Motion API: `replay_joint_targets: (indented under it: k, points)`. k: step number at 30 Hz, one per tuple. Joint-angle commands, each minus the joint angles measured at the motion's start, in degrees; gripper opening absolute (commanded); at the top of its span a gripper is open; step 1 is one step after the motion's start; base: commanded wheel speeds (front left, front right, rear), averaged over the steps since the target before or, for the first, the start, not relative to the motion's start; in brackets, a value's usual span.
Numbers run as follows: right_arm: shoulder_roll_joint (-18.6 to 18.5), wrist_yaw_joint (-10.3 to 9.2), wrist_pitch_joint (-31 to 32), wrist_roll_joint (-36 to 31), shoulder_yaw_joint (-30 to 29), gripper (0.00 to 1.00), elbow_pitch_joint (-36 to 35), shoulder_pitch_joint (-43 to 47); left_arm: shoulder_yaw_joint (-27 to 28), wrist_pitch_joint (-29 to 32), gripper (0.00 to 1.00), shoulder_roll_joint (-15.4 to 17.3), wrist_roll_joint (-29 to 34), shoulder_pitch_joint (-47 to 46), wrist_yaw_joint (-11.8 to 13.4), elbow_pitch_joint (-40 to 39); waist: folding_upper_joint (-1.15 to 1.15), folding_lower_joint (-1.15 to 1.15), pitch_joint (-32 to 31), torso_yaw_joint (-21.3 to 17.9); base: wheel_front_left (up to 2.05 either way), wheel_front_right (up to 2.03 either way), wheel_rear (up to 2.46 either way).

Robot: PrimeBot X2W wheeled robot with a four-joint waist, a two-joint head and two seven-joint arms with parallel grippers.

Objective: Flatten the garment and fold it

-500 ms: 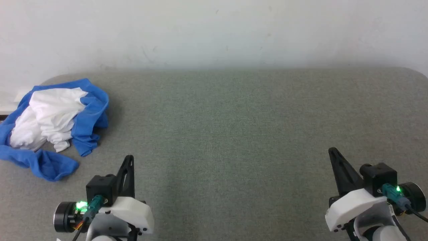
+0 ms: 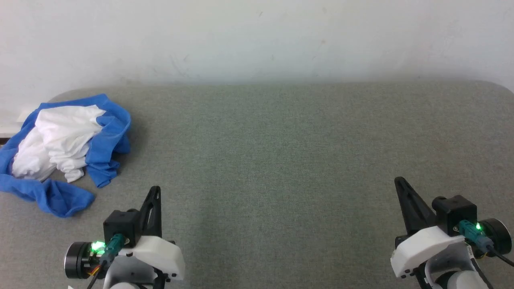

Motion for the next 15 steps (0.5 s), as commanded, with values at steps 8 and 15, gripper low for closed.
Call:
replay_joint_targets:
  k: [8,15]
  points:
    - [0.2,-0.06,0.0,-0.5,0.0,0.0,-0.3,-0.6,0.2,0.0,0.0,-0.3,0.4,-0.6,-0.5,-0.3,-0.01,0.0,0.0,0.0,0.0,0.0,0.0]
    - [-0.1,0.0,-0.2,0.2,-0.2,1.0,0.2,0.1,-0.1,-0.2,1.0,0.0,-0.1,0.1,0.1,0.1,-0.01,0.0,0.0,0.0,0.0,0.0,0.0]
